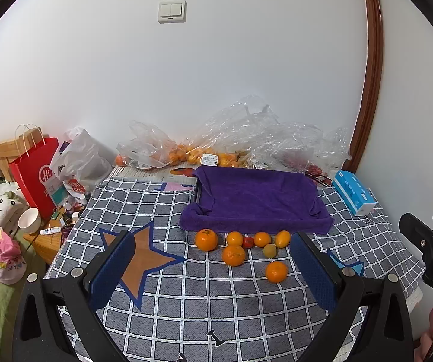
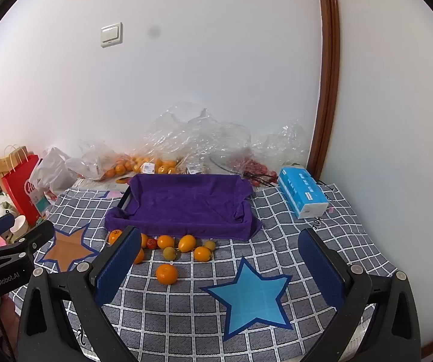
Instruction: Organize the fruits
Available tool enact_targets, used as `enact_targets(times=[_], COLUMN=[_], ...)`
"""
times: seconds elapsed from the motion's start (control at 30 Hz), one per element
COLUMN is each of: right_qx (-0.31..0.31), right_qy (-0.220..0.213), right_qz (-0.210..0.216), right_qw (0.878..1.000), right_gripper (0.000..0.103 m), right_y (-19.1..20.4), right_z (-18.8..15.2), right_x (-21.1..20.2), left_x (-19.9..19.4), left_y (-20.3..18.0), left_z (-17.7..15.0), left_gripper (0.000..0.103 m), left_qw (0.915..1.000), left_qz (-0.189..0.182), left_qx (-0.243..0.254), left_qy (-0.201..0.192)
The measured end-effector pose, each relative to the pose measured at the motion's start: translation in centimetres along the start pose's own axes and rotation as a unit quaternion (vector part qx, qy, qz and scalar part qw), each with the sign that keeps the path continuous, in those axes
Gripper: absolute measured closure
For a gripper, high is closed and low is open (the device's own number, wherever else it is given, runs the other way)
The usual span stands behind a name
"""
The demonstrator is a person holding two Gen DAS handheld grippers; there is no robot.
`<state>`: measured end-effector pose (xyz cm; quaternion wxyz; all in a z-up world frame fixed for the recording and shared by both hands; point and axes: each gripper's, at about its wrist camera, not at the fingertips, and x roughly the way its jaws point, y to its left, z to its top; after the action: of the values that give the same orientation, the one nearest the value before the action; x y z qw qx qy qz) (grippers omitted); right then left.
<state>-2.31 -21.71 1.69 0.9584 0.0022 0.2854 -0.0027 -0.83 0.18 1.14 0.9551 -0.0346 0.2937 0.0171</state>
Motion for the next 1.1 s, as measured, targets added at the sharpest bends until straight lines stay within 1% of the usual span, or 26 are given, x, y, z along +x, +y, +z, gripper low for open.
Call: enact_targets(times=[1.1], right_qx=[-0.003], right_qy=[0.0], right_qz=[0.002], right_qw=[1.0], right_gripper=[0.001], right_y=[0.38], right_z=[-0.22], right_x=[-0.07], left_x=[0.11], left_y=[0.58], left_z=[0.1], left_gripper=[0.0], left_qw=[1.0], left_qz=[0.002], left_qx=[0.0], left_qy=[-0.002])
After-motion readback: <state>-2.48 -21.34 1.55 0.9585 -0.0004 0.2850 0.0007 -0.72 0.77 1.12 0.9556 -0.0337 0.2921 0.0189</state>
